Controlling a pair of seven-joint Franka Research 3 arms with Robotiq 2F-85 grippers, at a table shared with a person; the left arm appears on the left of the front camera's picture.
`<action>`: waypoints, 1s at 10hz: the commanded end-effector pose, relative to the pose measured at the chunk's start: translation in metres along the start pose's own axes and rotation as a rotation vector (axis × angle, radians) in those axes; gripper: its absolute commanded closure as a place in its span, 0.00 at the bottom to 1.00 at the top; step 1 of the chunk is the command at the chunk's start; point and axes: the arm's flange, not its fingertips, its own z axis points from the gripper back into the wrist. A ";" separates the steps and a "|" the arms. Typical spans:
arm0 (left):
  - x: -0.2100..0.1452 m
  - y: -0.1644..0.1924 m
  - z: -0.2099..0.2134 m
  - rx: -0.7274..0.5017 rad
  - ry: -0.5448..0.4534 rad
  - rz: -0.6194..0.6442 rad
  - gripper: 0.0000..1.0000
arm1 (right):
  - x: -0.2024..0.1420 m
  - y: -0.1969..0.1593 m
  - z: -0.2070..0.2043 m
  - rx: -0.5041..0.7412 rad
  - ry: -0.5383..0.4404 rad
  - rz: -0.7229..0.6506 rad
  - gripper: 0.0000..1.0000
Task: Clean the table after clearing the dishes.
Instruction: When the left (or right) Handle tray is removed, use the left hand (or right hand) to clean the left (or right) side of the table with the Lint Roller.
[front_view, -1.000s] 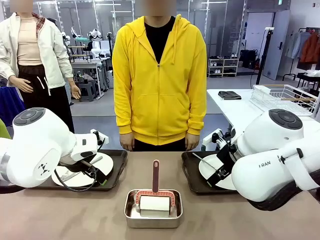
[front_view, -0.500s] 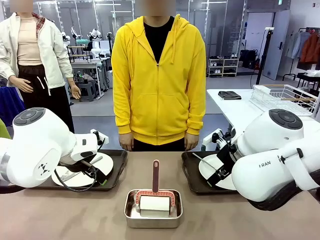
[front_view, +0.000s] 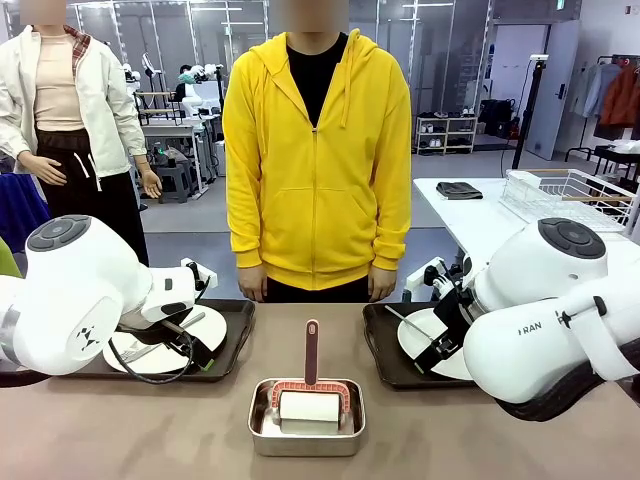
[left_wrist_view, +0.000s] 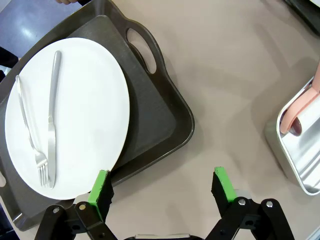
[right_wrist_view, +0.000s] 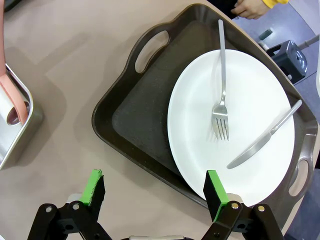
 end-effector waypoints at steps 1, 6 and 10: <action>0.007 0.010 0.004 -0.018 -0.008 0.008 0.00 | 0.015 -0.008 0.007 0.011 -0.017 -0.006 0.00; 0.020 0.102 0.041 -0.429 0.016 0.142 0.00 | 0.061 -0.085 0.035 0.383 0.005 -0.280 0.00; -0.040 0.203 0.082 -0.880 -0.272 0.399 0.00 | 0.006 -0.175 0.076 0.765 -0.212 -0.637 0.00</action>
